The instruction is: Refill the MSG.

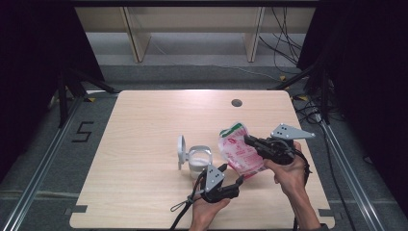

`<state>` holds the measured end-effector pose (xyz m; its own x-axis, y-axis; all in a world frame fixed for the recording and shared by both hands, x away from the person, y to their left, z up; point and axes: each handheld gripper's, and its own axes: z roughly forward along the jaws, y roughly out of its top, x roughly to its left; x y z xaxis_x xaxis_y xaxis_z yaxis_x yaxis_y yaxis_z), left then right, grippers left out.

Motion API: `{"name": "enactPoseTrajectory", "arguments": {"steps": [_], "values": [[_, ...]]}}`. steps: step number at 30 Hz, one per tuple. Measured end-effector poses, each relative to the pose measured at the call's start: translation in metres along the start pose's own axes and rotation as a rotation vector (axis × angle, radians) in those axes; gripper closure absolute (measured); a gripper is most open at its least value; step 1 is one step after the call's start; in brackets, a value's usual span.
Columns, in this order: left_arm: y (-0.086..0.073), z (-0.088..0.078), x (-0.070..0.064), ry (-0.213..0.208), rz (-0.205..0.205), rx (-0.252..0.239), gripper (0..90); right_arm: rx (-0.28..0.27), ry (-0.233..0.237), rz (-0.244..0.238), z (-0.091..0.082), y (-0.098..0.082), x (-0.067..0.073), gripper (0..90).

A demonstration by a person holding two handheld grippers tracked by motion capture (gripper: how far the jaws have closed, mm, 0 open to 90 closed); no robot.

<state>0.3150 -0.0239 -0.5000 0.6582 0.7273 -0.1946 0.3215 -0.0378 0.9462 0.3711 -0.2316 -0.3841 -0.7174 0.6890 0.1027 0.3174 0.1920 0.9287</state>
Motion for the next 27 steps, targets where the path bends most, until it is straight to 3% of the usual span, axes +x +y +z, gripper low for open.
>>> {"name": "enactPoseTrajectory", "arguments": {"steps": [5,6,13,16,17,20,21,24,25,27], "values": [[0.002,-0.007,-0.001,-0.008,0.018,-0.012,30.6,-0.006,0.004,0.037,-0.009,-0.006,-0.004,90.0],[0.002,-0.009,-0.001,0.008,0.024,-0.009,30.6,-0.001,-0.008,0.034,-0.012,-0.007,-0.005,90.0],[0.002,-0.019,-0.002,-0.012,0.037,-0.007,30.4,-0.011,-0.034,0.06,-0.025,-0.014,-0.013,90.0],[0.005,-0.023,0.001,-0.018,0.075,-0.002,30.4,-0.012,-0.045,0.059,-0.029,-0.017,-0.016,90.0],[0.005,-0.024,0.0,-0.014,0.053,-0.008,30.3,-0.025,-0.049,0.049,-0.029,-0.018,-0.017,90.0],[0.006,-0.027,0.002,-0.015,0.063,0.004,30.0,-0.02,-0.056,0.056,-0.034,-0.021,-0.019,90.0],[0.006,-0.028,0.002,-0.013,0.063,0.002,30.0,-0.017,-0.058,0.079,-0.036,-0.022,-0.018,90.0],[0.006,-0.029,0.004,-0.014,0.058,-0.006,29.9,-0.022,-0.069,0.062,-0.041,-0.026,-0.021,90.0],[0.006,-0.03,0.005,-0.011,0.06,0.0,29.8,-0.015,-0.07,0.088,-0.043,-0.028,-0.02,90.0],[0.007,-0.03,0.004,-0.011,0.051,-0.007,29.8,-0.024,-0.079,0.068,-0.046,-0.031,-0.024,90.0]]}}
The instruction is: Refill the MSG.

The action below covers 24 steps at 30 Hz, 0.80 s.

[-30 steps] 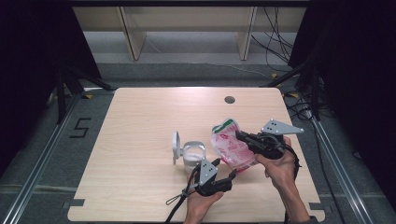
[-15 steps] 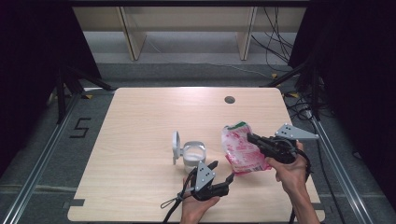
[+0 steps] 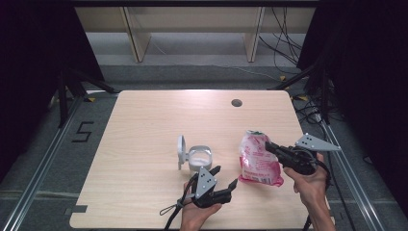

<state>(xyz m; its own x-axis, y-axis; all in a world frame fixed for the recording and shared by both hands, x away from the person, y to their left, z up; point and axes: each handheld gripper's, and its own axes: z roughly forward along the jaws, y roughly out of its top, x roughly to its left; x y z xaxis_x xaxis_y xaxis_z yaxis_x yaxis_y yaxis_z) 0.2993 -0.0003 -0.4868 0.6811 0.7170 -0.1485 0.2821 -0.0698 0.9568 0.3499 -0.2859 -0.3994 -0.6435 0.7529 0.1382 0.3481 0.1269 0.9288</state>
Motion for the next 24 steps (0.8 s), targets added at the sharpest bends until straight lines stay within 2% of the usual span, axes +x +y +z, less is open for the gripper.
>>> {"name": "enactPoseTrajectory", "arguments": {"steps": [2,4,6,7,9,10,11,12,15,16,17,18,19,20,21,22,24], "values": [[0.0,0.0,0.0,-0.001,0.001,0.001,29.8,0.009,-0.009,0.027,-0.003,-0.003,-0.001,90.0],[0.0,0.0,0.0,0.001,0.005,0.005,29.8,0.004,-0.016,0.018,-0.005,-0.006,-0.005,90.0],[0.0,0.002,0.0,-0.001,0.002,0.002,29.7,0.006,-0.021,0.035,-0.007,-0.008,-0.006,90.0],[-0.001,0.002,0.0,-0.012,0.001,-0.006,29.8,0.004,-0.027,0.015,-0.007,-0.009,-0.008,90.0],[0.0,0.001,0.0,-0.004,0.006,0.01,29.8,0.018,-0.034,0.032,-0.008,-0.01,-0.009,90.0],[0.0,0.001,-0.001,-0.002,0.006,0.009,29.8,0.019,-0.039,0.017,-0.008,-0.011,-0.011,90.0],[0.0,0.001,-0.001,-0.002,0.006,0.009,29.8,0.035,-0.047,0.052,-0.008,-0.012,-0.01,90.0],[0.0,0.001,0.0,-0.002,0.005,0.009,29.8,0.026,-0.055,0.022,-0.008,-0.013,-0.013,90.0],[0.0,0.001,0.0,-0.003,0.008,0.01,29.8,0.036,-0.057,0.06,-0.007,-0.017,-0.016,90.0],[0.0,0.001,0.0,0.0,0.006,0.009,29.8,0.039,-0.06,0.051,-0.007,-0.018,-0.018,90.0],[0.001,0.0,0.001,-0.006,0.027,0.009,29.8,0.045,-0.059,0.041,-0.006,-0.019,-0.019,90.0],[0.001,0.001,0.001,-0.006,0.025,0.009,29.8,0.052,-0.057,0.075,-0.005,-0.021,-0.018,90.0],[0.001,0.001,0.001,-0.006,0.026,0.009,29.8,0.062,-0.055,0.077,-0.004,-0.022,-0.018,90.0],[0.001,0.001,0.001,-0.005,0.015,0.01,29.8,0.065,-0.061,0.042,-0.003,-0.023,-0.021,90.0],[0.001,0.001,0.0,-0.003,0.007,0.009,29.8,0.065,-0.052,0.07,-0.001,-0.024,-0.019,90.0],[0.0,0.001,0.001,-0.003,0.007,0.01,29.8,0.067,-0.058,0.032,0.0,-0.025,-0.021,90.0],[0.001,0.001,0.001,-0.004,0.008,0.009,29.8,0.07,-0.056,0.051,0.001,-0.025,-0.02,90.0]]}}
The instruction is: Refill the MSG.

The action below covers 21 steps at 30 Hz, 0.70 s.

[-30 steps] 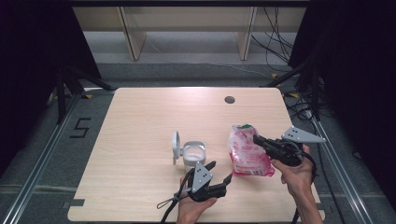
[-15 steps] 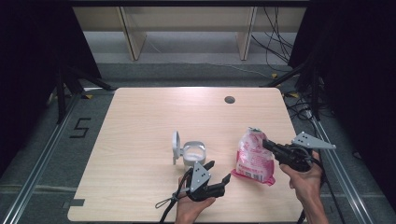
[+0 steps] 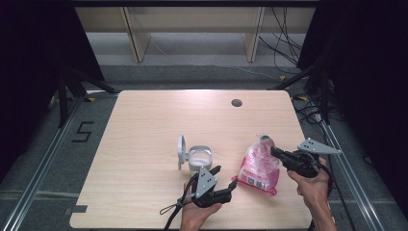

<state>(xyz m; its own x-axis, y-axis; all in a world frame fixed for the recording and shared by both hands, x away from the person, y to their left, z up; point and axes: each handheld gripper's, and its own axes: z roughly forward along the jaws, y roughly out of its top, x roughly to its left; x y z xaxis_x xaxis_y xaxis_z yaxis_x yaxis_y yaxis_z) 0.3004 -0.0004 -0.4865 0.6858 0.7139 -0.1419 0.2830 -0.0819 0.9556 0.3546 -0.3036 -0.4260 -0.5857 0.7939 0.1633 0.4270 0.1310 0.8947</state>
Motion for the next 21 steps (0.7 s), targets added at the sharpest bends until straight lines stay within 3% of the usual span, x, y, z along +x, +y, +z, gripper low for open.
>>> {"name": "enactPoseTrajectory", "arguments": {"steps": [1,2,5,6,7,8,9,11,12,16,17,18,19,21], "values": [[0.0,0.0,0.0,0.0,0.002,0.0,29.8,0.002,0.002,0.028,0.0,-0.001,0.002,90.0],[0.0,0.0,0.001,0.002,0.004,0.0,29.8,-0.002,0.005,-0.002,0.0,-0.001,-0.001,90.0],[0.001,-0.001,0.001,0.005,-0.001,-0.006,29.8,0.013,-0.005,0.022,-0.002,-0.003,0.0,90.0],[0.001,-0.001,0.001,0.005,-0.001,-0.007,30.0,0.012,-0.012,-0.002,-0.001,-0.004,-0.003,90.0],[0.001,-0.002,0.001,0.004,-0.001,-0.007,30.1,0.012,-0.011,0.013,0.0,-0.006,-0.003,90.0],[0.002,-0.002,0.001,0.003,-0.003,-0.009,30.1,0.015,-0.02,-0.006,0.0,-0.007,-0.005,90.0],[0.002,-0.002,0.001,0.001,-0.002,-0.009,30.1,0.015,-0.012,0.034,-0.001,-0.007,-0.003,90.0],[0.002,-0.001,0.001,-0.001,-0.001,-0.007,29.9,0.014,-0.014,0.017,-0.001,-0.008,-0.005,90.0],[0.001,-0.001,0.001,-0.009,-0.001,-0.016,29.8,0.019,-0.016,0.055,-0.002,-0.009,-0.002,90.0],[0.001,-0.001,0.001,-0.007,0.003,-0.008,29.6,0.035,-0.035,0.008,-0.001,-0.011,-0.007,90.0],[0.001,-0.002,0.001,-0.006,0.005,0.001,29.6,0.034,-0.041,0.045,-0.002,-0.012,-0.004,90.0],[0.001,-0.002,0.001,-0.009,0.005,0.002,29.5,0.038,-0.049,0.005,-0.001,-0.013,-0.007,90.0],[0.001,-0.002,0.001,-0.009,0.007,0.002,29.5,0.042,-0.05,0.039,-0.001,-0.014,-0.006,90.0],[0.001,-0.002,0.001,-0.011,0.004,-0.003,29.5,0.055,-0.056,0.049,-0.002,-0.016,-0.008,90.0]]}}
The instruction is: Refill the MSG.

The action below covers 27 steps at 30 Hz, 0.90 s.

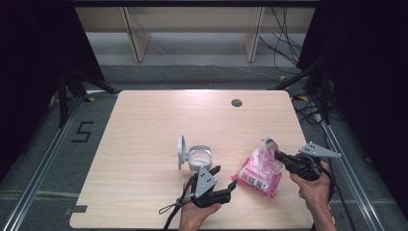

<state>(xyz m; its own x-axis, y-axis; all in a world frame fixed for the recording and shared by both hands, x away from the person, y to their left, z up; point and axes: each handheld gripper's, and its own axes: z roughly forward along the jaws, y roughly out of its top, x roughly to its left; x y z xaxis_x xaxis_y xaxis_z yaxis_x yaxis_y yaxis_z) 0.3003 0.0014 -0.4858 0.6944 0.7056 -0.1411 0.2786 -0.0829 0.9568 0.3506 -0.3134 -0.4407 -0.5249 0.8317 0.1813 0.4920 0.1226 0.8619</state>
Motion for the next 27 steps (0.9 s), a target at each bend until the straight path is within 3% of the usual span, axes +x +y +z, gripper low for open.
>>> {"name": "enactPoseTrajectory", "arguments": {"steps": [1,4,5,6,8,10,11,12,14,15,17,18,19,20,21,22,23,24,25,26,27], "values": [[0.0,0.001,0.0,-0.005,-0.002,-0.004,29.6,-0.02,0.003,-0.016,0.001,-0.001,-0.003,90.0],[-0.001,0.0,0.001,-0.008,-0.001,-0.009,29.5,0.002,-0.001,0.015,0.0,-0.004,-0.003,90.0],[0.0,-0.001,0.001,-0.001,0.008,0.002,29.5,-0.004,-0.006,-0.017,0.001,-0.005,-0.005,90.0],[0.0,-0.001,0.002,-0.006,0.019,0.0,29.5,-0.002,0.001,0.021,0.001,-0.006,-0.003,90.0],[0.0,-0.001,0.003,-0.007,0.025,-0.003,29.5,0.004,-0.006,-0.001,0.001,-0.008,-0.008,90.0],[0.0,-0.001,0.003,-0.007,0.026,-0.002,29.5,0.01,-0.008,0.037,0.002,-0.01,-0.007,90.0],[0.0,-0.001,0.004,-0.007,0.024,-0.005,29.5,0.009,-0.011,0.014,0.002,-0.011,-0.01,90.0],[0.0,-0.001,0.004,-0.005,0.022,0.0,29.5,0.016,-0.005,0.056,0.002,-0.013,-0.008,90.0],[0.0,-0.002,0.003,0.003,-0.001,0.001,29.5,0.001,-0.017,-0.002,0.003,-0.014,-0.013,90.0],[0.0,-0.002,0.003,0.004,-0.002,0.002,29.5,0.026,-0.014,0.046,0.002,-0.014,-0.01,90.0],[-0.001,-0.002,0.003,0.003,-0.004,0.001,29.5,0.009,-0.027,0.004,0.003,-0.015,-0.014,90.0],[-0.001,-0.002,0.004,0.007,-0.003,-0.001,29.5,0.011,-0.03,0.005,0.003,-0.016,-0.015,90.0],[0.0,-0.002,0.004,0.007,-0.003,0.002,29.5,0.03,-0.024,0.061,0.002,-0.017,-0.011,90.0],[0.0,-0.003,0.004,0.007,-0.004,0.001,29.6,0.021,-0.022,0.028,0.003,-0.017,-0.015,89.9],[0.0,-0.003,0.004,0.007,-0.004,0.0,29.6,0.037,-0.037,0.055,0.002,-0.018,-0.014,89.8],[-0.001,-0.002,0.005,0.002,-0.008,-0.014,29.6,0.022,-0.034,0.041,0.003,-0.019,-0.016,89.6],[0.0,-0.003,0.005,0.008,0.003,-0.001,29.6,0.028,-0.039,0.037,0.003,-0.019,-0.017,89.4],[0.001,-0.004,0.007,-0.001,0.024,-0.004,29.6,0.039,-0.047,0.065,0.003,-0.02,-0.016,89.1],[0.001,-0.004,0.006,0.001,0.016,-0.006,29.6,0.034,-0.039,0.058,0.002,-0.021,-0.017,88.9],[0.001,-0.004,0.007,0.003,0.02,-0.001,29.6,0.025,-0.051,0.017,0.003,-0.021,-0.02,88.5],[0.0,-0.004,0.006,0.009,-0.004,-0.002,29.6,0.025,-0.052,0.018,0.003,-0.021,-0.02,88.0]]}}
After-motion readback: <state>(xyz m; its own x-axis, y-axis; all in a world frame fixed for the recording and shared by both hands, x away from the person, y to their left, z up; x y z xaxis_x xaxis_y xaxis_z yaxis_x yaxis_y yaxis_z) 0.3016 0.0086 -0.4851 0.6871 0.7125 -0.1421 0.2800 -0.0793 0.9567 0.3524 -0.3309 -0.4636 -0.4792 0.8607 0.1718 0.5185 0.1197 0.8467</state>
